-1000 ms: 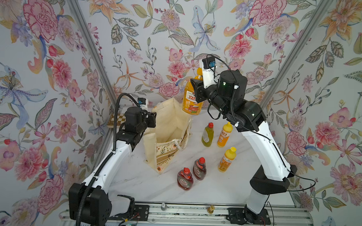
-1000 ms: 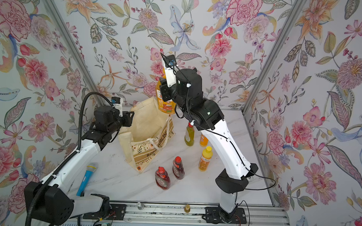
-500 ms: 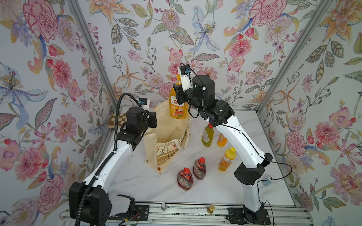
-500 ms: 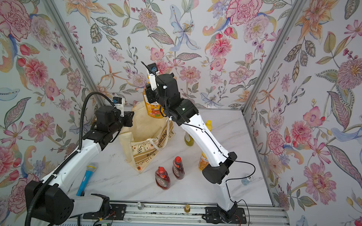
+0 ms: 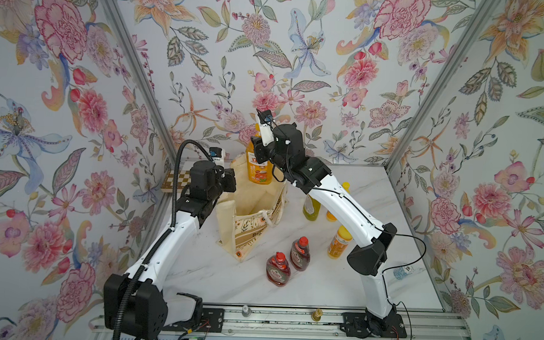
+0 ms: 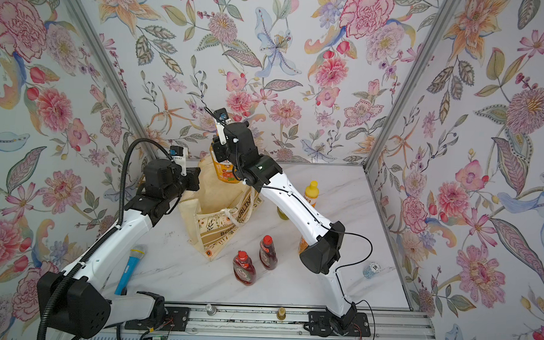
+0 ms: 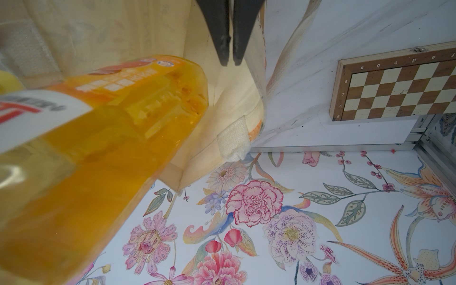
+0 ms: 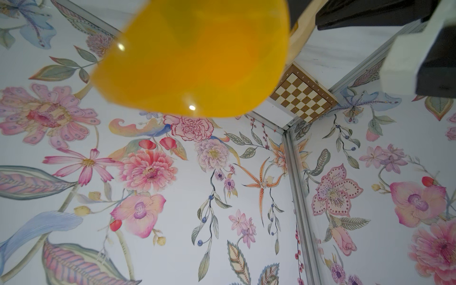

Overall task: Pack dish soap into the shopping bag
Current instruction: Place the bottle of dish soap in the shopping bag.

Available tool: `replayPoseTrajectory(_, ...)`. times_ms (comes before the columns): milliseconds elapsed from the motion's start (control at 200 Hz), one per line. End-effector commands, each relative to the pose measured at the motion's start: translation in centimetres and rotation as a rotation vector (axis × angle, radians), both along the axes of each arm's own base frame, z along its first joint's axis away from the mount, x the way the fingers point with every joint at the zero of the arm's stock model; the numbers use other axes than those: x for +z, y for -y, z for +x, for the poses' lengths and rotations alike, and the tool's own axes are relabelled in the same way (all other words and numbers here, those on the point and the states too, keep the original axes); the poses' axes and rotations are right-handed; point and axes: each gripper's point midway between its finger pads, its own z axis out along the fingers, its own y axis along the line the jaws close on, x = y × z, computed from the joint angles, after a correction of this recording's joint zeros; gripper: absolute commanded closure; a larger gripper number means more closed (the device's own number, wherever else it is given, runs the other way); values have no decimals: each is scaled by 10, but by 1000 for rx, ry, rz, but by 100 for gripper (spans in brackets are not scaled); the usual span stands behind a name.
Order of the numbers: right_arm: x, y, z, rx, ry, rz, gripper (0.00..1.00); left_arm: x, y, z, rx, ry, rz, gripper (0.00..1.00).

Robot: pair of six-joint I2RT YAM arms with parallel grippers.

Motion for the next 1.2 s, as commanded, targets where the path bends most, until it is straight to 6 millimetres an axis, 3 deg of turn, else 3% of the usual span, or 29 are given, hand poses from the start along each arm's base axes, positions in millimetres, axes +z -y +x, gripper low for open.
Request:
replayPoseTrajectory(0, 81, 14, -15, 1, 191, 216, 100, 9, 4, -4, -12, 17, -6, 100)
replayPoseTrajectory(375, 26, 24, -13, -5, 203, 238, 100, 17, 6, -6, -16, 30, -33, 100)
replayPoseTrajectory(661, -28, 22, 11, -30, 110, 187, 100, 18, 6, -6, -14, 31, -46, 100)
replayPoseTrajectory(1001, -62, 7, 38, -35, 58, 177, 100, 18, 12, -10, -44, 23, -73, 100)
replayPoseTrajectory(1196, -89, 9, 51, -67, 41, 135, 100, 23, 11, -13, -42, 32, -74, 100)
